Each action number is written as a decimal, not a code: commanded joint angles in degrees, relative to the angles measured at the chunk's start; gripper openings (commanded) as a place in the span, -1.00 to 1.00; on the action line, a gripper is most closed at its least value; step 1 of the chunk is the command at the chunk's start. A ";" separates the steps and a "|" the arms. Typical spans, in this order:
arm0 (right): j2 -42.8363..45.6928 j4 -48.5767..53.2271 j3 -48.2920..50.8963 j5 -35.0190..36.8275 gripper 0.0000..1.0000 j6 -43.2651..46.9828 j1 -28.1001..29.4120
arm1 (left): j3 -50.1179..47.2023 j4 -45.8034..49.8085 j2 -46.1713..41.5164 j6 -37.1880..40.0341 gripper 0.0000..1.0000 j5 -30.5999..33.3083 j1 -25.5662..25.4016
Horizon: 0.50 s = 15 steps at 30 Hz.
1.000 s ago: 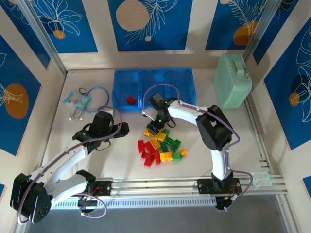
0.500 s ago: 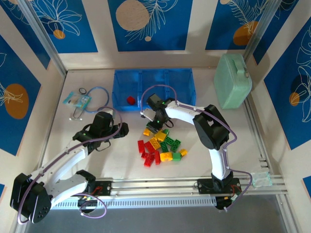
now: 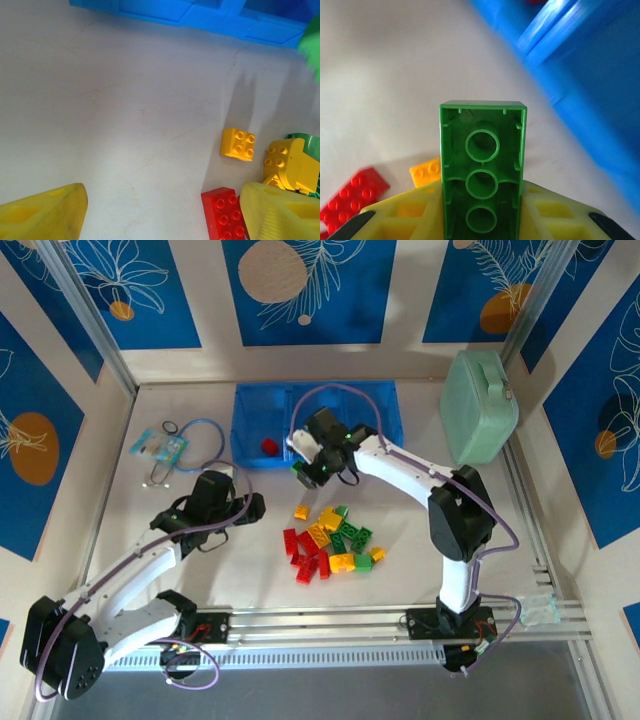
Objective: Sort the legos into containers by color
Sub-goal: Pick up the lego from the center of the table, then place the lego in the container.
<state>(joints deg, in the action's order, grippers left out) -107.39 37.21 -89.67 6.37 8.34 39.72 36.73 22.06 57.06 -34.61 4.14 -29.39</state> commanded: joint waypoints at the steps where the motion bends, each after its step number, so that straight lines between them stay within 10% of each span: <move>1: -1.76 3.16 -5.87 1.88 -0.32 -5.01 -2.37 | 0.42 1.11 0.01 0.48 0.59 2.19 -1.79; 15: -21.19 14.50 -30.16 9.53 -0.32 -11.05 -5.69 | 1.22 0.31 2.08 1.30 0.59 3.12 -7.96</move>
<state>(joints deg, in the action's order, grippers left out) -128.01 47.99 -116.11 14.35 -0.84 34.46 36.80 22.28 58.43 -34.02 7.38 -36.23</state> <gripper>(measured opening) 0.344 0.794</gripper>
